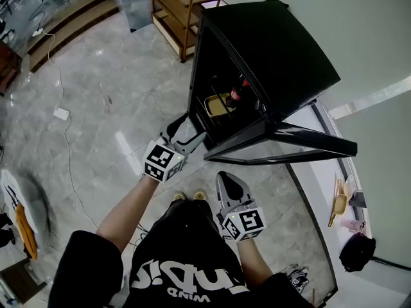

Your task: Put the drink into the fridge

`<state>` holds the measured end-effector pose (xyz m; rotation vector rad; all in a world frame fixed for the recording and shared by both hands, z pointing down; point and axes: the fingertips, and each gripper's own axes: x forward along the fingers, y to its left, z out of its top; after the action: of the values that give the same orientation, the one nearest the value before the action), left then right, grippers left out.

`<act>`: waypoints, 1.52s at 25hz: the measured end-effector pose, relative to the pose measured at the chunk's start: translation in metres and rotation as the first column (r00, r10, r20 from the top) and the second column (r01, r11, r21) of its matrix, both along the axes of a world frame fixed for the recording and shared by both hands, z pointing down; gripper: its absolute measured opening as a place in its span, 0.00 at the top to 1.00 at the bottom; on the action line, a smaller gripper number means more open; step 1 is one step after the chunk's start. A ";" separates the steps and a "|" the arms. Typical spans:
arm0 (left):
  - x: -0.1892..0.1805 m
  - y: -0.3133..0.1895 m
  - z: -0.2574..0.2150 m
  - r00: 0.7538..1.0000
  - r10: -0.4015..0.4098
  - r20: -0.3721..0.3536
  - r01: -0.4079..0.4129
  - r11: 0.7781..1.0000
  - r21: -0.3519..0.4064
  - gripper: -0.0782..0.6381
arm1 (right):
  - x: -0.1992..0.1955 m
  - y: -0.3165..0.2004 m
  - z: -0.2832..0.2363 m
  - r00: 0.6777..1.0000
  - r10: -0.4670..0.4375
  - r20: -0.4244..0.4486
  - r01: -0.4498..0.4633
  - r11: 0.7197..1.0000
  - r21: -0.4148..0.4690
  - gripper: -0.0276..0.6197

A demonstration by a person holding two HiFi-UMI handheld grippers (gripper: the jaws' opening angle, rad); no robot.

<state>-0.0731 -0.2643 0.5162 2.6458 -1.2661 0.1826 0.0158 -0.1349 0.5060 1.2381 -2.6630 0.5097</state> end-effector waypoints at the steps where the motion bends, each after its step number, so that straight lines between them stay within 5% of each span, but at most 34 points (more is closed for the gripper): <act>1: -0.004 0.005 -0.008 1.000 -0.015 -0.006 0.015 1.000 0.004 0.47 | -0.001 0.000 -0.005 1.000 -0.010 -0.001 0.010 1.000 0.006 0.92; 5: -0.012 0.029 -0.038 0.998 -0.054 -0.043 0.055 0.998 0.012 0.58 | -0.004 0.004 -0.024 0.999 -0.040 -0.007 0.040 0.999 0.028 0.92; 10: -0.007 0.060 -0.063 0.994 -0.091 -0.063 0.091 0.996 0.004 0.87 | 0.005 0.007 -0.041 0.998 -0.067 -0.014 0.067 0.996 0.052 0.92; 16: -0.007 0.108 -0.085 0.997 -0.072 -0.031 0.072 0.997 -0.004 0.88 | 0.019 0.010 -0.059 0.997 -0.078 -0.017 0.079 0.994 0.078 0.92; 22: -0.032 0.146 -0.097 0.990 -0.143 -0.019 0.142 0.989 -0.039 0.88 | 0.027 0.011 -0.067 0.994 -0.109 -0.018 0.110 0.991 0.074 0.92; 38: -0.052 0.141 -0.098 0.969 -0.246 -0.029 0.247 0.968 0.051 0.88 | -0.004 -0.018 -0.079 0.993 -0.118 -0.010 0.118 0.971 0.208 0.92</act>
<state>-0.1250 -0.1231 0.4185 2.4952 -1.5983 0.0797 0.0120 -0.1531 0.4268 1.1187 -2.8302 0.2187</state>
